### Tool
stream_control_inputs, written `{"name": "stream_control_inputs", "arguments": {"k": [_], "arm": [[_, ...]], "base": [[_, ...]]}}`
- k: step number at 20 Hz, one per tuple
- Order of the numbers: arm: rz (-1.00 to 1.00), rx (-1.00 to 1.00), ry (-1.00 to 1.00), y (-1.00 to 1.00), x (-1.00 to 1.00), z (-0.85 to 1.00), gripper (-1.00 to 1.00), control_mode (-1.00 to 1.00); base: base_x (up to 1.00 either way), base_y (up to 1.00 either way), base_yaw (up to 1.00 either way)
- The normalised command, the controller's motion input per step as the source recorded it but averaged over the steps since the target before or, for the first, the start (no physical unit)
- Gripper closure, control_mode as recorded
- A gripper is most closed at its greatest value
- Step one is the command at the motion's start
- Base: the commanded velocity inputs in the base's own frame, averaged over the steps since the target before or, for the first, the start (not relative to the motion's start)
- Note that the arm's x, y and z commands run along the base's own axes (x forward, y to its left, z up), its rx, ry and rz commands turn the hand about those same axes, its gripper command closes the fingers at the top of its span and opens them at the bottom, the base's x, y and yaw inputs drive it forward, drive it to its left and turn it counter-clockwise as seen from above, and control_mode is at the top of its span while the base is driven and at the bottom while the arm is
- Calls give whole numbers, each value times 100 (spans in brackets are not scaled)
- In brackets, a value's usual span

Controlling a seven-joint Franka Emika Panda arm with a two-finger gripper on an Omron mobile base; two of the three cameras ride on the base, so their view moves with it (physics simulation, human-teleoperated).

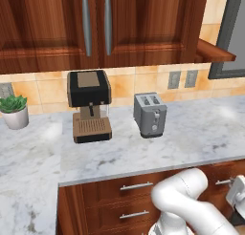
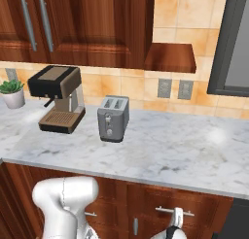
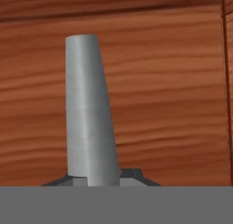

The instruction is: Take the tongs from the drawer on the right and place them on the dining counter next to the tray containing the hot dog.

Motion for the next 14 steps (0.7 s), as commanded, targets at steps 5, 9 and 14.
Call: {"name": "stream_control_inputs", "arguments": {"k": [5,9,14], "arm": [[-13,0,2,0,-100,-47,100,-100],[-15,0,6,0,-100,-52,100,-100],[-15,0,9,-7,-100,-47,100,-100]], "base": [[0,0,0],[0,0,0],[0,0,0]]}}
